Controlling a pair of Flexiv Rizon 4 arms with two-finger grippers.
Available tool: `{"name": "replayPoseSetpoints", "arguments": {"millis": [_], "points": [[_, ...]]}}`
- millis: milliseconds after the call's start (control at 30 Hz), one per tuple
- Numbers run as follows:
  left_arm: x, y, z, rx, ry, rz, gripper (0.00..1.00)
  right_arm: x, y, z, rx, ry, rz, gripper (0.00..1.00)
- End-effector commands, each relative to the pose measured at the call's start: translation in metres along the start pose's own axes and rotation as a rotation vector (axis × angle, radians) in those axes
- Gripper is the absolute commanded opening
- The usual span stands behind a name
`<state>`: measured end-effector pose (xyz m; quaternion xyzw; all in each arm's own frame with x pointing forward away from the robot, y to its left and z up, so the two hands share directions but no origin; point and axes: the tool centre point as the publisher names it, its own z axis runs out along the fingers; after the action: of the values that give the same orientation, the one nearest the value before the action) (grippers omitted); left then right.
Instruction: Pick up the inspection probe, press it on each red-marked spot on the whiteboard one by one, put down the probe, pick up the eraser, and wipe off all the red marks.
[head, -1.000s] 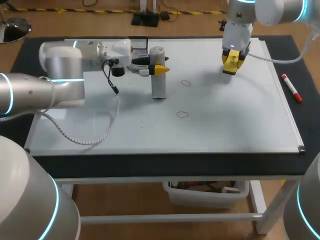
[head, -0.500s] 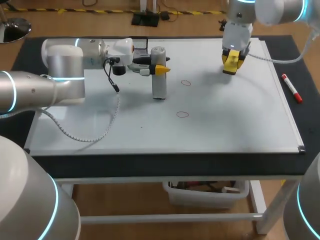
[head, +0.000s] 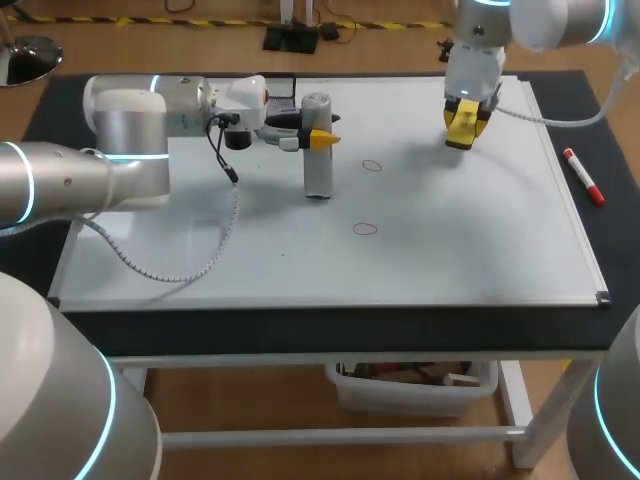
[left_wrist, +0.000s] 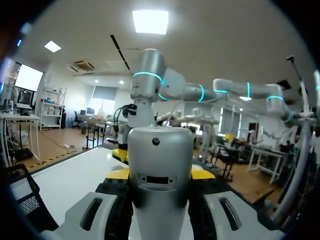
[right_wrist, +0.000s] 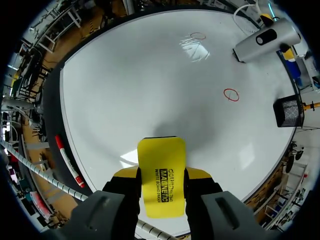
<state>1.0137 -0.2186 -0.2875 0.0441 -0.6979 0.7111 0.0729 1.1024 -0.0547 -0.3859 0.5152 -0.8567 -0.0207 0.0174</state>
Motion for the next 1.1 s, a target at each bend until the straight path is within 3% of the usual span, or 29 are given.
{"name": "replayPoseSetpoints", "arguments": {"millis": [33, 233, 567, 1100], "points": [[0.004, -0.006, -0.001, -0.012, -0.011, 0.03, 0.0, 0.001, -0.001, -0.002, 0.001, 0.004, -0.002, 0.0], [0.002, -0.017, -0.017, -0.024, -0.067, 0.068, 0.0, 0.001, -0.001, -0.002, 0.001, 0.004, -0.002, 0.0], [-0.008, -0.039, -0.077, -0.057, -0.241, 0.125, 0.0, 0.001, -0.001, -0.002, 0.001, 0.004, -0.002, 0.0], [-0.032, -0.048, -0.158, -0.044, -0.415, 0.166, 0.0, 0.001, -0.001, -0.002, 0.001, 0.004, -0.002, 0.0]]}}
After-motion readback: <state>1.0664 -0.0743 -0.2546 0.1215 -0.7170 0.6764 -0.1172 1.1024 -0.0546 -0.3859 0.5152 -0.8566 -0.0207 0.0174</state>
